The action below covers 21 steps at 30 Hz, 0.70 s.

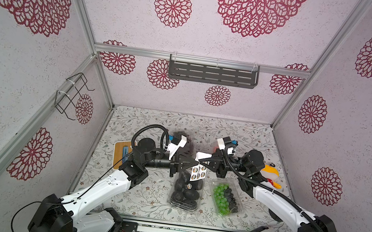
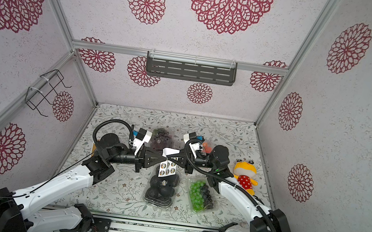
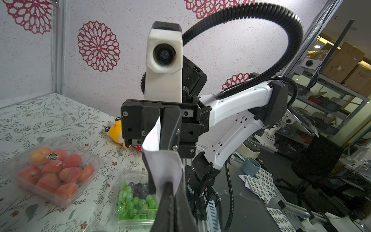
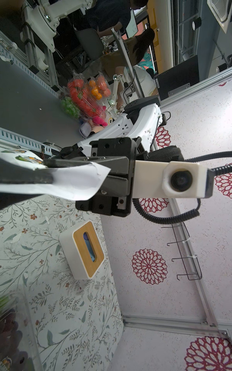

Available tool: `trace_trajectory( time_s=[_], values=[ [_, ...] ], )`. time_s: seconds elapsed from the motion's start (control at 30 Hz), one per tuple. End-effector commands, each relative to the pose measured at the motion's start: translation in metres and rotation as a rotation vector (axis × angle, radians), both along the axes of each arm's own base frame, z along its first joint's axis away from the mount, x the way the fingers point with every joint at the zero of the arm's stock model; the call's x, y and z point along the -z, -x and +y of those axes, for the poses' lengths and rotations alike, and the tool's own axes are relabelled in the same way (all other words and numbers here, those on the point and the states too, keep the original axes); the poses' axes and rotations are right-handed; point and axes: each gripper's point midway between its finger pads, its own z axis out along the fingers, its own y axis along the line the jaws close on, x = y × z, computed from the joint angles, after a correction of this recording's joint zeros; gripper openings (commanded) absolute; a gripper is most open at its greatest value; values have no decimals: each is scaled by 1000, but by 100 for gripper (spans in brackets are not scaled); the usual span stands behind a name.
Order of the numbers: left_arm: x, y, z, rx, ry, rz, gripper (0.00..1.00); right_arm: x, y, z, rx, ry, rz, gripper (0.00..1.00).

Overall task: Label fruit boxes
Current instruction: Adjust the label sticker.

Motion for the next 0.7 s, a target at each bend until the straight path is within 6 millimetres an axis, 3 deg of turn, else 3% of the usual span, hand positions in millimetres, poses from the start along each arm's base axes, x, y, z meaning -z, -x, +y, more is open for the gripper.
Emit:
trace_trajectory(
  time_s=[0.0,0.27,0.47,0.67],
  values=[
    [-12,7,-2,20,30,-40,0,-13,1,1,8,-14,-64,0],
    [-12,10,-1,24,39,-39,0,-11,0,1,10,-8,-57,0],
    [-7,-2,1,-46,6,-35,0,-14,8,-1,-20,-11,-60,0],
    [-8,-1,3,-54,6,-39,0,-15,12,-3,-28,-14,-67,9]
  ],
)
